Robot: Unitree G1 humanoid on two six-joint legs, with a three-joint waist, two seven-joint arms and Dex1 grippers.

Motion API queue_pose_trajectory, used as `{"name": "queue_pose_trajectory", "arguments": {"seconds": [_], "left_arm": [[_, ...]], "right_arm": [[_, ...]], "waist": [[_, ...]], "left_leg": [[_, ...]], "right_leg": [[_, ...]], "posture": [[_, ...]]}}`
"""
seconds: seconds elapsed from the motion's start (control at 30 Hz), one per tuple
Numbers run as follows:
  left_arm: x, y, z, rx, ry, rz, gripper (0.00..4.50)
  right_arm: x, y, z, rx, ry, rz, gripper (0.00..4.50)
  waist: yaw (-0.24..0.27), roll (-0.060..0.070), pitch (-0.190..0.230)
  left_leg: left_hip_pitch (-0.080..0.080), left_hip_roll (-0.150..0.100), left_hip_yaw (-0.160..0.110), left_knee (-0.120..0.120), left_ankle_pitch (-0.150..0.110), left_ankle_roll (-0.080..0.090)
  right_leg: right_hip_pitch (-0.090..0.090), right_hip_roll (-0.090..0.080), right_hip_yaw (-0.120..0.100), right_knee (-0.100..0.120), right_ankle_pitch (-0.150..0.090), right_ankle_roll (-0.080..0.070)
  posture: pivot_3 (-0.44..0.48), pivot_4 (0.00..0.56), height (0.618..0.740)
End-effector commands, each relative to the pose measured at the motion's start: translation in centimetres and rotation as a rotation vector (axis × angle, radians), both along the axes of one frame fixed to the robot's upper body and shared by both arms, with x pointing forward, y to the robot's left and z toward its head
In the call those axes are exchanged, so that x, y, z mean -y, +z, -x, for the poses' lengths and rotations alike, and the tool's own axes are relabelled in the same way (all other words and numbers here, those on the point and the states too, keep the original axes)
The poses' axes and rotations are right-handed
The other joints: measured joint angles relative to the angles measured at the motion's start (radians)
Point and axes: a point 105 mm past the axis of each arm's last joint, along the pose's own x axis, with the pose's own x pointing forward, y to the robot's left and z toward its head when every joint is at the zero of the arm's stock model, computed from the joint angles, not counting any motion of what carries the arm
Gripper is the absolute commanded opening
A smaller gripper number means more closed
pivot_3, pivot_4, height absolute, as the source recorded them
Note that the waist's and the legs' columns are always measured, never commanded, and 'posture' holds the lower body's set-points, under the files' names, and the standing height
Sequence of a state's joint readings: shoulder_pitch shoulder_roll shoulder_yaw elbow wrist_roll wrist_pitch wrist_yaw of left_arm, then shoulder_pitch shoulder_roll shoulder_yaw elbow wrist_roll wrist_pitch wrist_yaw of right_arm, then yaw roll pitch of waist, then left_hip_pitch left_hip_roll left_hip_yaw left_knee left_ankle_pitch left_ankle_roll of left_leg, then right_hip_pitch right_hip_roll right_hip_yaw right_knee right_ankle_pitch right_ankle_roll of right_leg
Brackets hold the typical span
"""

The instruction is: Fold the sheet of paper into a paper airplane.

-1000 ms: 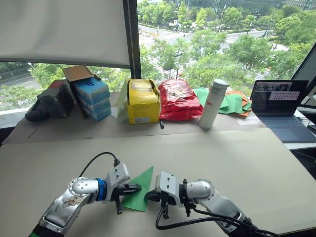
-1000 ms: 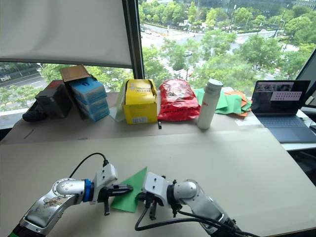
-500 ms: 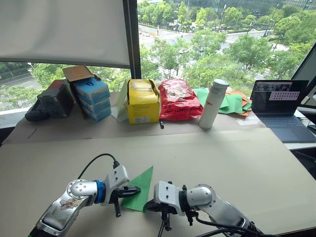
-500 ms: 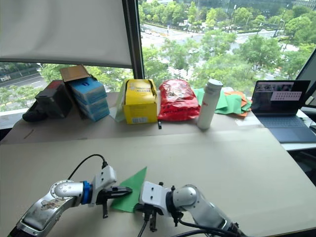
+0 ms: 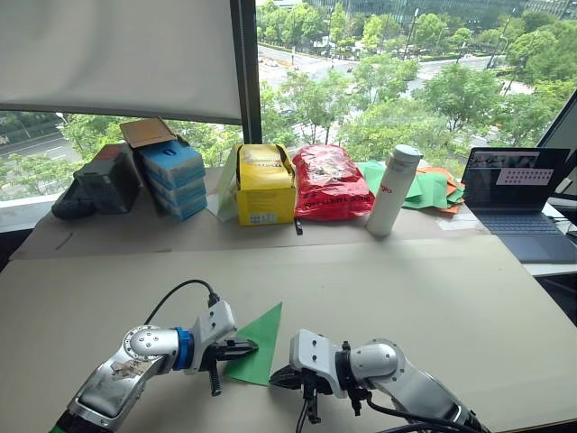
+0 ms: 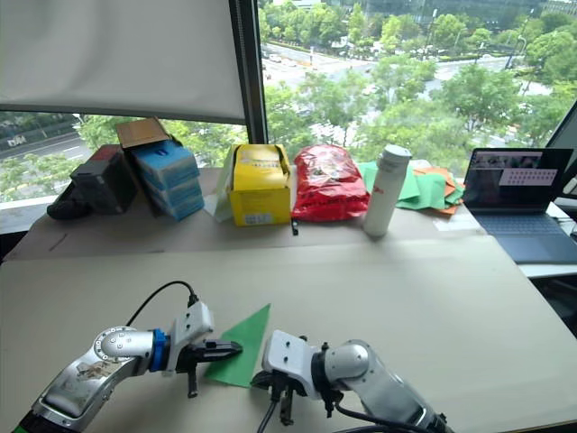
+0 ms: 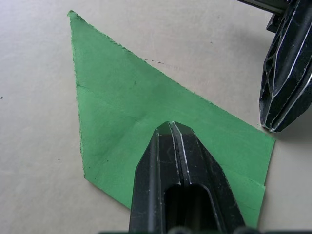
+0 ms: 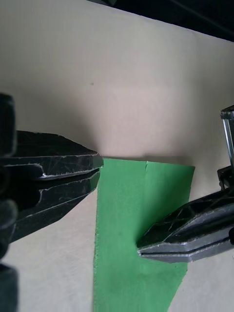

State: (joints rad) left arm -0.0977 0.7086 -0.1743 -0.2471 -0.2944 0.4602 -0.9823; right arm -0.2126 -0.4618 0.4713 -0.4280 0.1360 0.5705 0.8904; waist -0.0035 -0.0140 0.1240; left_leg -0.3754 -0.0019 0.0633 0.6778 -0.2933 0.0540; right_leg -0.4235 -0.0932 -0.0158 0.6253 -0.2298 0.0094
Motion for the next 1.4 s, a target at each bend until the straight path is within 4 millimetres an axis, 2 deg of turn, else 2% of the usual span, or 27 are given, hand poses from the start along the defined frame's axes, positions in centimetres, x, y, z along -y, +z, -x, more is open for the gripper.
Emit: {"name": "queue_pose_trajectory", "arguments": {"seconds": [0.03, 0.1, 0.27, 0.33, 0.37, 0.43, 0.53, 0.63, 0.7, 0.83, 1.0, 1.17, 1.2, 1.27, 1.4], "left_arm": [[-1.1, 0.6, -1.6, 0.014, 0.058, 0.011, 0.02], [-1.6, 1.5, -2.2, 0.041, 0.068, 0.021, 0.02], [-4.1, 3.6, -3.5, 0.104, 0.055, -0.017, 0.02], [-4.9, 4.2, -4.1, 0.162, -0.016, -0.091, 0.57], [-5.0, 4.3, -4.3, 0.175, -0.035, -0.107, 0.84], [-4.9, 4.6, -4.2, 0.174, -0.099, -0.099, 1.53], [-6.1, 3.7, -4.2, 0.286, -0.288, -0.292, 2.52], [-4.7, 4.9, -4.9, 0.478, -0.537, -0.341, 3.53], [-3.8, 5.3, -5.5, 0.595, -0.666, -0.378, 3.53], [-1.4, 6.6, -6.6, 0.756, -0.764, -0.315, 3.53], [-0.5, 5.6, -6.6, 0.772, -0.903, -0.372, 3.53], [1.1, 5.8, -6.8, 0.791, -0.944, -0.329, 3.53], [1.2, 5.7, -6.7, 0.788, -0.957, -0.322, 3.01], [1.3, 5.5, -6.4, 0.776, -0.98, -0.32, 2.47], [0.8, 4.6, -5.9, 0.734, -1.014, -0.343, 1.09]], "right_arm": [[0.6, 5.2, -1.5, 0.055, -0.051, -0.184, 0.0], [1.2, 6.0, -2.3, 0.063, -0.085, -0.208, 0.0], [1.8, 5.3, -3.5, 0.071, -0.136, -0.185, 0.0], [1.9, 4.8, -4.1, 0.083, -0.153, -0.163, 0.0], [1.9, 4.8, -4.3, 0.087, -0.156, -0.157, 0.0], [1.9, 4.9, -4.2, 0.056, -0.171, -0.186, 0.0], [1.8, 4.5, -3.3, 0.03, -0.168, -0.192, 0.0], [2.0, 4.6, -3.1, 0.027, -0.188, -0.196, 0.0], [2.2, 4.7, -3.3, 0.035, -0.198, -0.189, 0.0], [2.6, 4.8, -3.8, 0.05, -0.225, -0.181, 0.0], [2.7, 4.9, -3.8, 0.059, -0.25, -0.183, 0.0], [2.8, 5.1, -4.1, 0.072, -0.289, -0.196, 0.0], [2.8, 5.0, -4.1, 0.071, -0.292, -0.193, 0.0], [2.9, 4.9, -4.0, 0.067, -0.298, -0.19, 0.0], [3.0, 4.6, -3.9, 0.062, -0.314, -0.186, 0.0]], "waist": [[0.004, -0.001, 0.001], [0.005, -0.001, 0.002], [0.002, -0.002, 0.002], [0.001, -0.002, 0.003], [0.001, -0.002, 0.003], [0.004, -0.002, 0.003], [0.003, -0.002, 0.003], [0.008, -0.004, 0.007], [0.019, -0.004, 0.009], [0.016, -0.005, 0.009], [0.008, -0.005, 0.009], [0.01, -0.005, 0.01], [0.011, -0.005, 0.01], [0.01, -0.005, 0.01], [0.011, -0.005, 0.01]], "left_leg": [[0.0, 0.0, 0.0, 0.0, 0.0, 0.0], [-0.001, 0.0, 0.0, 0.0, 0.0, -0.001], [-0.01, 0.0, 0.0, 0.0, 0.0, 0.0], [-0.016, -0.001, 0.001, 0.001, 0.002, -0.003], [-0.017, -0.001, 0.001, 0.002, 0.005, -0.008], [-0.017, -0.002, 0.001, 0.003, 0.005, -0.007], [-0.017, -0.002, 0.002, 0.004, 0.001, 0.001], [-0.018, -0.002, 0.003, 0.006, 0.0, 0.002], [-0.023, -0.001, 0.001, 0.016, 0.0, 0.002], [-0.027, -0.001, 0.0, 0.025, -0.002, 0.007], [-0.03, -0.001, 0.0, 0.029, -0.003, 0.008], [-0.032, -0.001, -0.001, 0.033, -0.004, 0.009], [-0.032, -0.001, -0.001, 0.034, -0.004, 0.01], [-0.032, -0.001, -0.001, 0.035, -0.005, 0.011], [-0.032, -0.001, -0.001, 0.035, -0.005, 0.011]], "right_leg": [[0.0, 0.0, 0.0, 0.0, 0.0, 0.0], [-0.001, 0.0, 0.0, 0.001, 0.0, 0.0], [-0.009, 0.001, -0.001, 0.001, 0.0, 0.0], [-0.015, 0.001, -0.002, 0.002, 0.001, 0.0], [-0.016, 0.001, -0.003, 0.002, 0.001, 0.0], [-0.015, 0.001, -0.004, 0.002, 0.001, 0.001], [-0.014, 0.003, -0.005, 0.001, 0.001, 0.002], [-0.014, 0.006, -0.012, 0.002, 0.001, 0.002], [-0.014, 0.011, -0.017, 0.004, 0.001, 0.002], [-0.012, 0.011, -0.019, 0.004, 0.005, 0.005], [-0.013, 0.014, -0.02, 0.004, 0.006, 0.007], [-0.013, 0.015, -0.021, 0.004, 0.006, 0.008], [-0.012, 0.015, -0.02, 0.004, 0.006, 0.008], [-0.012, 0.014, -0.02, 0.004, 0.007, 0.009], [-0.012, 0.015, -0.02, 0.004, 0.007, 0.009]], "posture": [[0.0, 0.15, 0.74], [0.0, 0.15, 0.74], [0.0, 0.15, 0.74], [0.0, 0.15, 0.74], [0.0, 0.15, 0.74], [0.0, 0.15, 0.74], [0.0, 0.15, 0.74], [0.0, 0.15, 0.74], [0.0, 0.15, 0.74], [0.0, 0.15, 0.74], [0.0, 0.15, 0.74], [0.0, 0.15, 0.74], [0.0, 0.15, 0.74], [0.0, 0.15, 0.74], [0.0, 0.15, 0.74]]}}
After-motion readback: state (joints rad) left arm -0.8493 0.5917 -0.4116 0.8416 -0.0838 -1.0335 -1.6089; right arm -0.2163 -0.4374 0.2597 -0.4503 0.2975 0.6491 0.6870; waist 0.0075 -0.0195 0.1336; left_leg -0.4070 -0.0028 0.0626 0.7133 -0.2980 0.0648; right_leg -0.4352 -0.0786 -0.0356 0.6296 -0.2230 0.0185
